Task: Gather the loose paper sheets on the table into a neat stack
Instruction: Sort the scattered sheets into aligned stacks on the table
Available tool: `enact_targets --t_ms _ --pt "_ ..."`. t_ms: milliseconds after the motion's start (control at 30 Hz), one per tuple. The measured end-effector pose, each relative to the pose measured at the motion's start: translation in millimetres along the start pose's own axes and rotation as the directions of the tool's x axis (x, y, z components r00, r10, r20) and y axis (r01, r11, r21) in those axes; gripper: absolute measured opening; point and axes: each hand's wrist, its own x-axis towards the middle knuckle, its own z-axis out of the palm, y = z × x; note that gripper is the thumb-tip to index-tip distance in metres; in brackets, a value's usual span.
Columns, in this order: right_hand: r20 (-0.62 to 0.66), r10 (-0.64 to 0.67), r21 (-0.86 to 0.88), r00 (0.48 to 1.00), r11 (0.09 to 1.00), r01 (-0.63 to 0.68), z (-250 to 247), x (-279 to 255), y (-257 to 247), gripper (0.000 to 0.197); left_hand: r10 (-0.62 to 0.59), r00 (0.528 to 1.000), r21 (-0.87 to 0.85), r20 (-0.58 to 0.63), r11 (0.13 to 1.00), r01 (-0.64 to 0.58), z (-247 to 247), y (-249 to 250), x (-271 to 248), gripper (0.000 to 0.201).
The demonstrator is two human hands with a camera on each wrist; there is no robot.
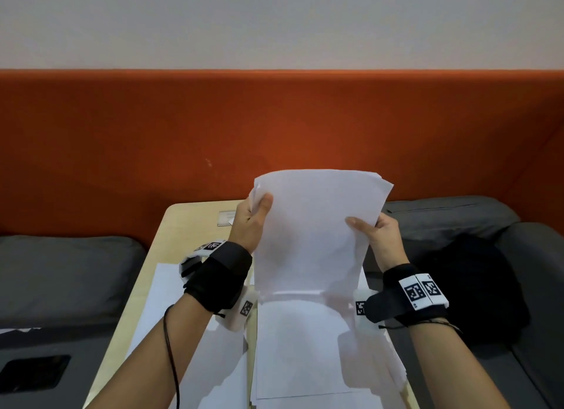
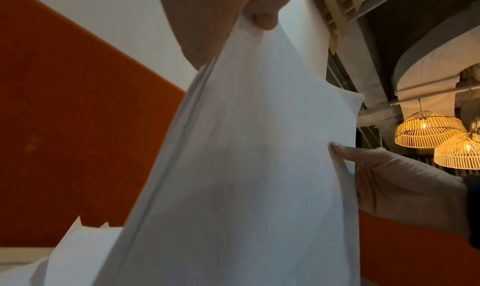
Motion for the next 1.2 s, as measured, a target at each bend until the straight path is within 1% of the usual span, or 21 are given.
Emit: enact_targets --t_ms 67,133,167,200,300,333,367,467,567,600,667,700,767,833,900,933,1000,1033,1067,1133,1200 --pt "-0.001 -0.038 0.009 0.999 0.999 0.038 2 2 -7 0.016 0.050 0.999 -0.018 -0.003 0.999 -0.050 -3 3 4 0.016" --pt "-0.005 -0.057 0.010 0.998 0.998 0.057 5 3 -11 0.023 0.098 0.995 0.020 0.007 0.995 -0.098 -5 3 5 0.018" --pt "0.000 -0.054 0.012 0.999 0.998 0.054 5 4 -11 0.025 0.099 0.995 0.030 0.012 0.995 -0.099 -6 2 6 0.018" --pt "0.007 -0.047 0.006 0.999 0.999 0.047 5 4 -10 0.023 0.084 0.996 0.025 0.013 0.996 -0.085 -7 0 5 0.019" --pt "0.023 -0.018 -0.029 1.000 0.999 0.019 8 3 -9 0.005 0.027 1.000 0.033 0.001 0.999 -0.027 -7 -7 3 0.019" --pt "0.023 -0.014 -0.040 1.000 0.999 0.015 10 3 -9 0.002 0.019 1.000 0.041 -0.012 0.999 -0.019 -6 -8 3 0.020" --pt "0.022 -0.018 -0.055 1.000 0.998 0.020 11 3 -10 0.005 0.020 0.999 0.039 -0.030 0.999 -0.019 -6 -7 4 0.023" --pt "0.038 -0.047 -0.062 0.998 0.997 0.049 14 5 -20 0.010 0.078 0.994 0.039 -0.080 0.996 -0.075 -5 3 10 0.031" --pt "0.082 -0.060 -0.055 0.995 0.996 0.064 13 8 -27 0.005 0.114 0.987 0.008 -0.113 0.993 -0.114 -5 14 17 0.032" --pt "0.093 -0.048 -0.064 0.995 0.996 0.054 11 9 -25 0.007 0.109 0.985 -0.013 -0.133 0.994 -0.111 -6 15 19 0.032" --pt "0.122 0.028 -0.144 0.992 0.989 -0.010 8 9 -13 0.019 0.081 0.980 -0.082 -0.182 0.992 -0.098 -11 15 22 0.032" --pt "0.153 0.091 -0.215 0.984 0.975 -0.056 6 7 -5 0.019 0.068 0.977 -0.119 -0.200 0.988 -0.094 -14 15 23 0.031" --pt "0.195 0.186 -0.323 0.963 0.939 -0.116 3 0 11 0.011 0.056 0.980 -0.148 -0.191 0.985 -0.085 -19 12 24 0.029" --pt "0.143 0.190 -0.309 0.971 0.941 -0.138 1 -5 17 0.010 0.015 0.995 -0.123 -0.104 0.992 -0.028 -21 5 22 0.023" --pt "0.062 0.151 -0.194 0.987 0.972 -0.137 -1 -3 16 0.014 -0.100 0.994 -0.022 0.043 0.995 0.101 -24 -11 15 0.018" --pt "0.038 0.136 -0.134 0.990 0.982 -0.130 -2 -2 12 0.012 -0.174 0.978 0.056 0.116 0.984 0.168 -25 -20 9 0.017" --pt "0.014 0.118 -0.055 0.993 0.992 -0.117 -3 4 4 0.009 -0.331 0.915 0.179 0.228 0.939 0.295 -27 -36 -4 0.021" --pt "0.008 0.110 -0.045 0.994 0.993 -0.109 -4 6 2 0.009 -0.386 0.889 0.189 0.248 0.919 0.346 -27 -41 -10 0.021" --pt "0.011 0.101 -0.050 0.995 0.994 -0.100 -4 8 0 0.010 -0.405 0.881 0.168 0.244 0.913 0.373 -27 -44 -14 0.020" --pt "0.036 0.098 -0.063 0.995 0.993 -0.096 -5 10 -1 0.013 -0.381 0.906 0.091 0.184 0.925 0.370 -25 -45 -17 0.018" --pt "0.096 0.128 -0.080 0.987 0.990 -0.120 -4 10 3 0.024 -0.344 0.931 0.033 0.118 0.939 0.343 -23 -43 -14 0.021"
